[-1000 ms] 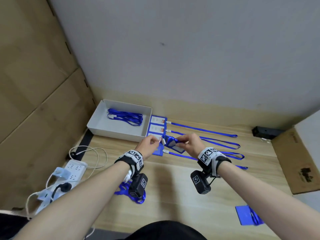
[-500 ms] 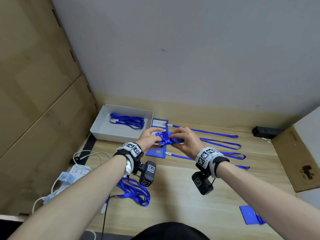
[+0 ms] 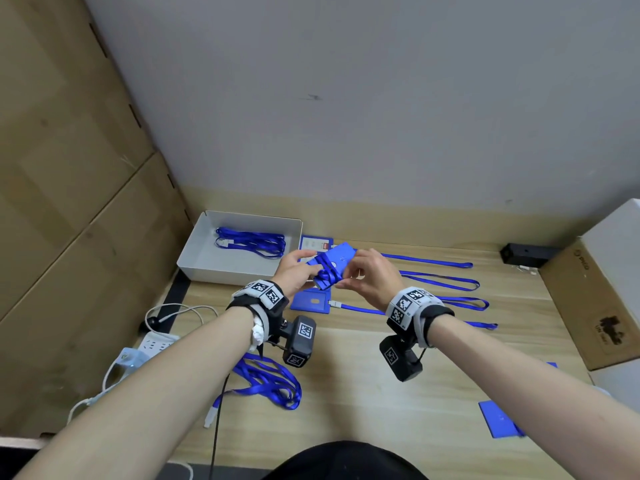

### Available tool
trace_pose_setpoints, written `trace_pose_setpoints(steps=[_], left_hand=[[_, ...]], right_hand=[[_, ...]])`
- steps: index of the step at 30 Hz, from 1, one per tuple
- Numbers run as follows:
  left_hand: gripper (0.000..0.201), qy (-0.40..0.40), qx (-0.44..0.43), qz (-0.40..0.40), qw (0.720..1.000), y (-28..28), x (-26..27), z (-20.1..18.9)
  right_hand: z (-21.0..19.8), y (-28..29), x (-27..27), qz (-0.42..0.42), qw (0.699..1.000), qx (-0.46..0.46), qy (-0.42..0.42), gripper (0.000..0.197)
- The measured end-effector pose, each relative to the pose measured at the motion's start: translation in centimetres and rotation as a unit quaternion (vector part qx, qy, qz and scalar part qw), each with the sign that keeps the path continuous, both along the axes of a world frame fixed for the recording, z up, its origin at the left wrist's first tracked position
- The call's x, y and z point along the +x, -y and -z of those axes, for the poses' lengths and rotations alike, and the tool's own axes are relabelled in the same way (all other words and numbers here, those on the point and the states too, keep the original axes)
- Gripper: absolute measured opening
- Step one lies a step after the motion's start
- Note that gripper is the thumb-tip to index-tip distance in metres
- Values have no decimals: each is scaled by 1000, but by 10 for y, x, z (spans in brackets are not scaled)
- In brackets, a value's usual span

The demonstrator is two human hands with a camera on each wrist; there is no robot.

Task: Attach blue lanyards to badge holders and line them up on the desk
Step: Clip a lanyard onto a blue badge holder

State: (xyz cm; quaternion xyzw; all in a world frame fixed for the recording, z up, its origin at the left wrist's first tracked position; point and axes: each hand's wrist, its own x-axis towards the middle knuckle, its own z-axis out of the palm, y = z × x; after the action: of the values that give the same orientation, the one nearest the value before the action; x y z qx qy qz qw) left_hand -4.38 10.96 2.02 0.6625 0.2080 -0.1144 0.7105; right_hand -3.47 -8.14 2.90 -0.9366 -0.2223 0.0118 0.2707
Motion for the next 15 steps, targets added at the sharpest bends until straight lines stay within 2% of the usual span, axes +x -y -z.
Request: trace_pose_setpoints(steps=[3,8,11,15], left_hand=[[39,-9,-19,-27,999,-7,4,0],[38,11,-40,-49,998,-16,14,-9],[35,10,-48,-91,995,-21,20,-15],[31,10,-54,-69,996,-26,18,-12]], right_hand=[[-3,1,-2,15,999,-11,28,25],[-6,-3,-4,86,993,58,46,22],[-7,-8,0,114,990,59,58,23],[-5,-7,8,143,983,113,29,25]])
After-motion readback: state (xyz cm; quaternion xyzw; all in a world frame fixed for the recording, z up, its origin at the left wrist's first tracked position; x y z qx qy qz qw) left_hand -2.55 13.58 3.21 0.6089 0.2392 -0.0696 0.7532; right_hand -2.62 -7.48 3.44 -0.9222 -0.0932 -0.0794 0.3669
